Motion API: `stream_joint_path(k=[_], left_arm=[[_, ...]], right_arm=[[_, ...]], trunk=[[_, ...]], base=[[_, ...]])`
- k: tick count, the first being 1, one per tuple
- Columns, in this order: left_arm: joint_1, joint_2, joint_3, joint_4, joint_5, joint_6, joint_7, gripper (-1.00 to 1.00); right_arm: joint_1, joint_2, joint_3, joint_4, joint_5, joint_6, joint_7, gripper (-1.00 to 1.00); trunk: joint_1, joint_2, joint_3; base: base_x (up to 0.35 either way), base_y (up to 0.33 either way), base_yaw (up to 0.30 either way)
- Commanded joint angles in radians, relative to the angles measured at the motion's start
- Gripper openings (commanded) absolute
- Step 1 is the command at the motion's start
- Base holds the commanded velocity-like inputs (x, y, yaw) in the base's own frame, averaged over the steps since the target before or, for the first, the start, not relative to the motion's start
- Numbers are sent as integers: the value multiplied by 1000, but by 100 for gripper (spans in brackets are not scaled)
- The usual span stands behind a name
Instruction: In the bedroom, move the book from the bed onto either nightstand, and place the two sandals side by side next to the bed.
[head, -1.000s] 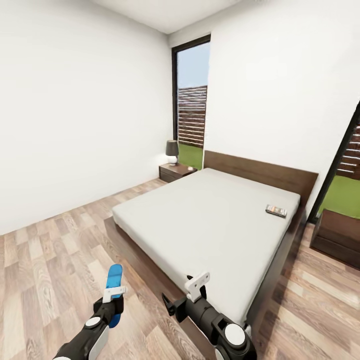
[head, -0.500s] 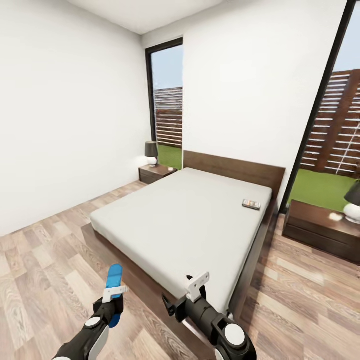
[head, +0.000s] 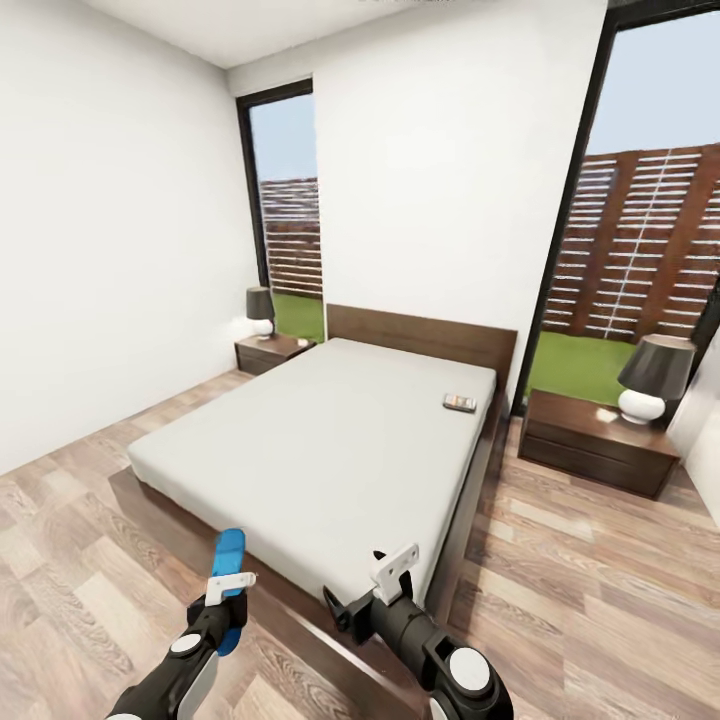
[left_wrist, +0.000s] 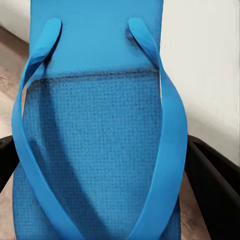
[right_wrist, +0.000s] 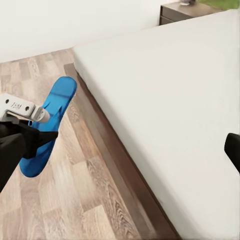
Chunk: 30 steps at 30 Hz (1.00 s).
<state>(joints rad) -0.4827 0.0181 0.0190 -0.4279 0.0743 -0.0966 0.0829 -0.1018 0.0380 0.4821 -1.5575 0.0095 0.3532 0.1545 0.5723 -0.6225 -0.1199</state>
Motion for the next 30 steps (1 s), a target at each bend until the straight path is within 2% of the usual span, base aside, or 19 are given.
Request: stream_joint_path(k=[1, 30], left_arm=[[-1, 0, -2, 0, 8, -3, 1, -100], [-1, 0, -8, 1, 0, -3, 1, -100]], right_arm=[[-1, 0, 0, -1, 1, 6, 4, 100], [-1, 0, -2, -1, 1, 6, 4, 100]], trunk=[[0, -1, -1], [0, -1, 18]], base=[[0, 0, -279], [0, 0, -277]])
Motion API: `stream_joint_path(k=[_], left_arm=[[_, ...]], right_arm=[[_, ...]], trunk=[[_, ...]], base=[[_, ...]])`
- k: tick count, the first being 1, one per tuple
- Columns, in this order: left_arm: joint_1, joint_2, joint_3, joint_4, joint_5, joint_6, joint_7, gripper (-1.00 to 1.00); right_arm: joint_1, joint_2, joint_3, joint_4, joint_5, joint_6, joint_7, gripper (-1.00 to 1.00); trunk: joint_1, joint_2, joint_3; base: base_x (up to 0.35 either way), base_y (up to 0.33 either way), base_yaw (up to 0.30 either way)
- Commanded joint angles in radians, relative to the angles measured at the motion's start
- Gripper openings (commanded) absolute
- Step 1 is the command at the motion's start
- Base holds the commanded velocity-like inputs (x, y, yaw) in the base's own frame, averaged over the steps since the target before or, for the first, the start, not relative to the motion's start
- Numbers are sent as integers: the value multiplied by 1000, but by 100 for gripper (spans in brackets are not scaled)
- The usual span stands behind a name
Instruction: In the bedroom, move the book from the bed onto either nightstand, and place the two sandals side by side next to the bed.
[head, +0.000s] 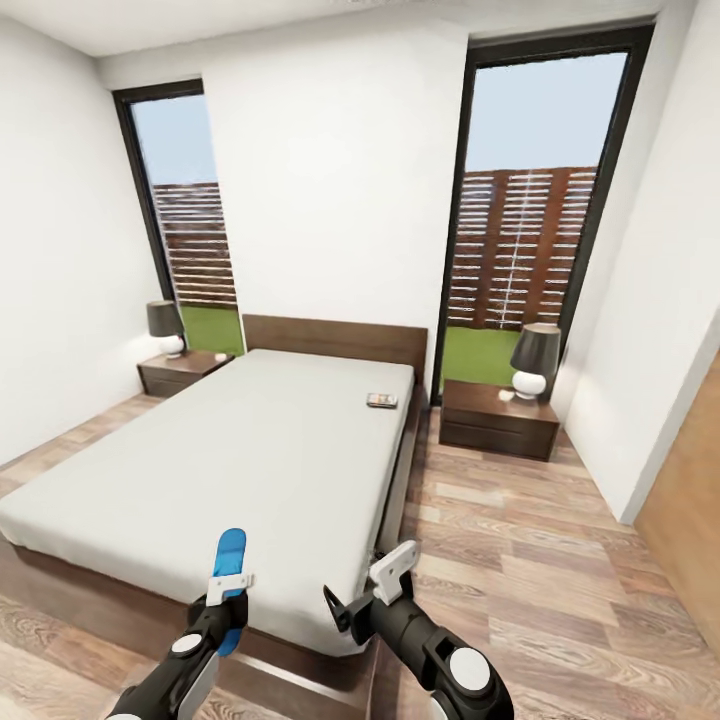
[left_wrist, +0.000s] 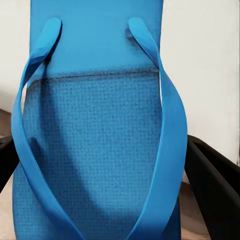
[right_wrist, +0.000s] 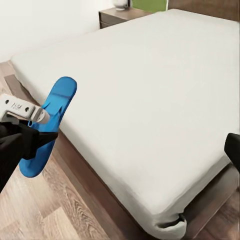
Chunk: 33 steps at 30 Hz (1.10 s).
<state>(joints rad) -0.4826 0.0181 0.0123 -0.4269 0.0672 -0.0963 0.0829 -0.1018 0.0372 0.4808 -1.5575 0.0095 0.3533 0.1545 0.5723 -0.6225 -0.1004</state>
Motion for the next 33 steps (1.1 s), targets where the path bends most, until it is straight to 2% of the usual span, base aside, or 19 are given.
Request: stream_joint_path(k=[1, 33], left_arm=[[-1, 0, -1, 0, 7, -3, 1, -100], [-1, 0, -2, 0, 8, -3, 1, -100]], right_arm=[[-1, 1, 0, -1, 1, 6, 4, 100], [-1, 1, 1, 1, 1, 6, 4, 100]], trunk=[[0, -2, -1], [0, -2, 20]], base=[[0, 0, -276], [0, 0, -276]])
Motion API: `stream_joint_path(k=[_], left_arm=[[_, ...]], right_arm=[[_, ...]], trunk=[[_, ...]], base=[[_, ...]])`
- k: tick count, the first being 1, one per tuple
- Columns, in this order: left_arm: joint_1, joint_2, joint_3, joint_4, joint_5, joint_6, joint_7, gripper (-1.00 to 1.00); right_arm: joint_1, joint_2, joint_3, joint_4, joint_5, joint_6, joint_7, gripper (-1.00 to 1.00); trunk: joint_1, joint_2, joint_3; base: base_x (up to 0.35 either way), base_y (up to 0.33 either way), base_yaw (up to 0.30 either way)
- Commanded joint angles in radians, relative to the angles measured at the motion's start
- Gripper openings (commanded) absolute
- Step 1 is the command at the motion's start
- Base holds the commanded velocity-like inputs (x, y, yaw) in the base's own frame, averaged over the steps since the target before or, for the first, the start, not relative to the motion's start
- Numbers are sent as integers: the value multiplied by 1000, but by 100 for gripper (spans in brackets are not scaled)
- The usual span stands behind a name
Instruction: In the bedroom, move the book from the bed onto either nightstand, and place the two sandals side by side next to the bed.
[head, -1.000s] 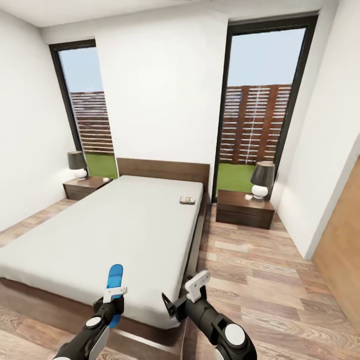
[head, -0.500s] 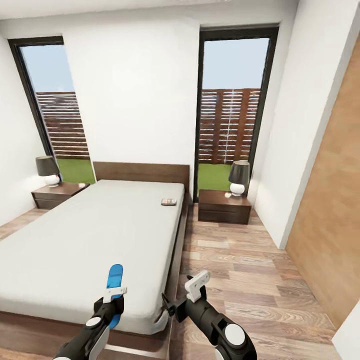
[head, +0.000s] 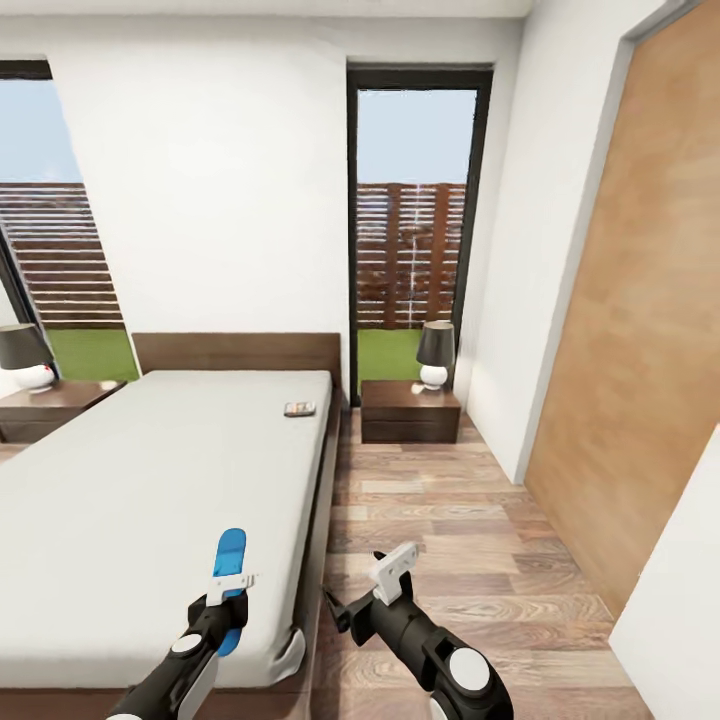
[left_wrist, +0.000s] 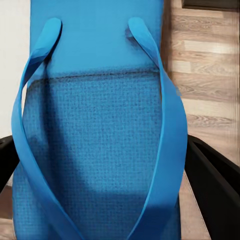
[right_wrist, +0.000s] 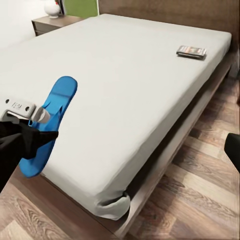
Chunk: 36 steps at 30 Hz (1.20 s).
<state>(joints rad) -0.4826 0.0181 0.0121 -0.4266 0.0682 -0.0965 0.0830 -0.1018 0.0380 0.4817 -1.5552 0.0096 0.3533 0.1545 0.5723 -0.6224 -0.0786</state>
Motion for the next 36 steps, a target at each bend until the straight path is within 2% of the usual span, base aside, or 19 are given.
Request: stream_joint_path(k=[1, 36], left_arm=[[-1, 0, -1, 0, 7, -3, 1, -100], [-1, 0, -1, 0, 6, -3, 1, -100]], right_arm=[[-1, 0, 0, -1, 1, 6, 4, 100], [-1, 5, 0, 16, 1, 4, 3, 100]], trunk=[[0, -2, -1], [0, -2, 21]], base=[[0, 0, -276], [0, 0, -275]])
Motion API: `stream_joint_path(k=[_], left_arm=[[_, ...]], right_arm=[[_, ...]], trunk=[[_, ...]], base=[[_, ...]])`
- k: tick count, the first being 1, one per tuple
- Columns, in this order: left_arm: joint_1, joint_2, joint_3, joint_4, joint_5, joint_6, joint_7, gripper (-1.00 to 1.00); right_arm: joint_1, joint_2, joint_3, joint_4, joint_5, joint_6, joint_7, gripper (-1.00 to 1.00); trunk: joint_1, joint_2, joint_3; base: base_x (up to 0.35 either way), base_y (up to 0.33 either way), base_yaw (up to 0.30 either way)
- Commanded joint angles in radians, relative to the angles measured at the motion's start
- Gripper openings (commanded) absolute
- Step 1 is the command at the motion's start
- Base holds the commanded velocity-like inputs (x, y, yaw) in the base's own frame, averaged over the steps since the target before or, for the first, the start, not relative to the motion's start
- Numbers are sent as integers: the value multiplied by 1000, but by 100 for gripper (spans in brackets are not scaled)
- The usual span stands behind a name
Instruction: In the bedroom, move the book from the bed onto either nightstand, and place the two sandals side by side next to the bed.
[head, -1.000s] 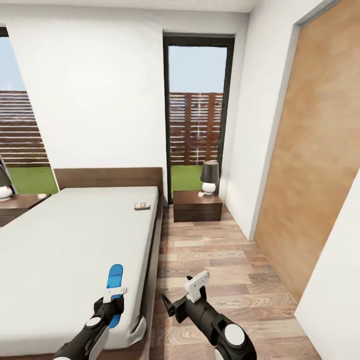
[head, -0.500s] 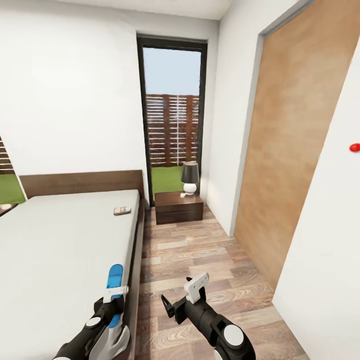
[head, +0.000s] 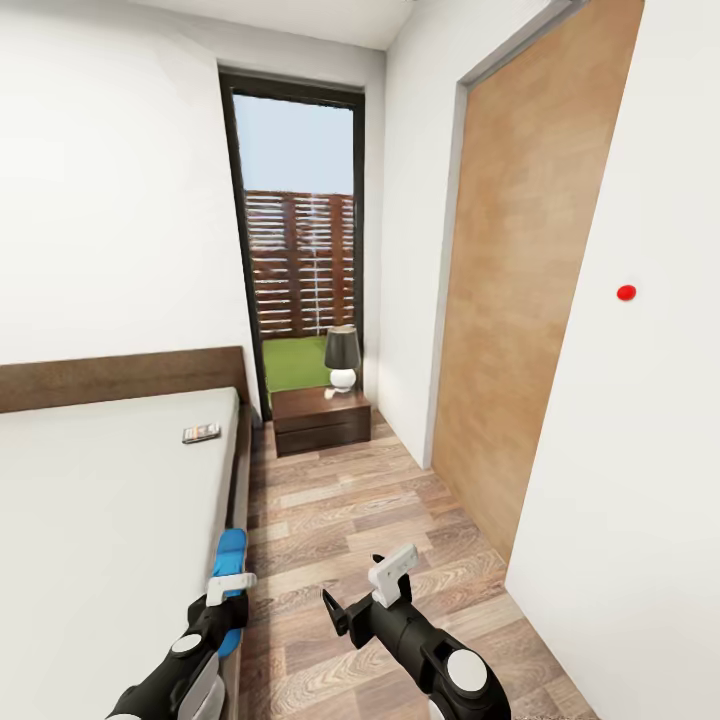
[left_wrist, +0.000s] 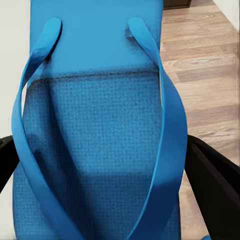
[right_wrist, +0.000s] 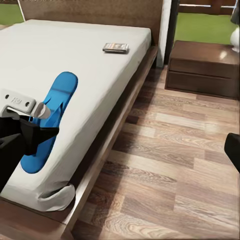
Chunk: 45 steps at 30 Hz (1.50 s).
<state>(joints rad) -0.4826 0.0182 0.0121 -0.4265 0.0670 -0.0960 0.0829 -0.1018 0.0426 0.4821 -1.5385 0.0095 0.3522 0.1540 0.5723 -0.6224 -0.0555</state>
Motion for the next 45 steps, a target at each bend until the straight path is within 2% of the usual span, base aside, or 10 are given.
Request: stream_joint_path(k=[1, 26, 45], left_arm=[[-1, 0, -1, 0, 6, -3, 1, -100], [-1, 0, -1, 0, 5, -3, 1, -100], [-1, 0, -1, 0, 5, -2, 1, -100]], right_arm=[[-1, 0, 0, -1, 1, 6, 4, 100], [-1, -1, 0, 0, 1, 5, 3, 100], [-1, -1, 0, 0, 1, 5, 4, 100]], trunk=[[0, -2, -2], [0, -2, 0], [0, -2, 10]], base=[[0, 0, -231], [29, 30, -57], [1, 1, -225]])
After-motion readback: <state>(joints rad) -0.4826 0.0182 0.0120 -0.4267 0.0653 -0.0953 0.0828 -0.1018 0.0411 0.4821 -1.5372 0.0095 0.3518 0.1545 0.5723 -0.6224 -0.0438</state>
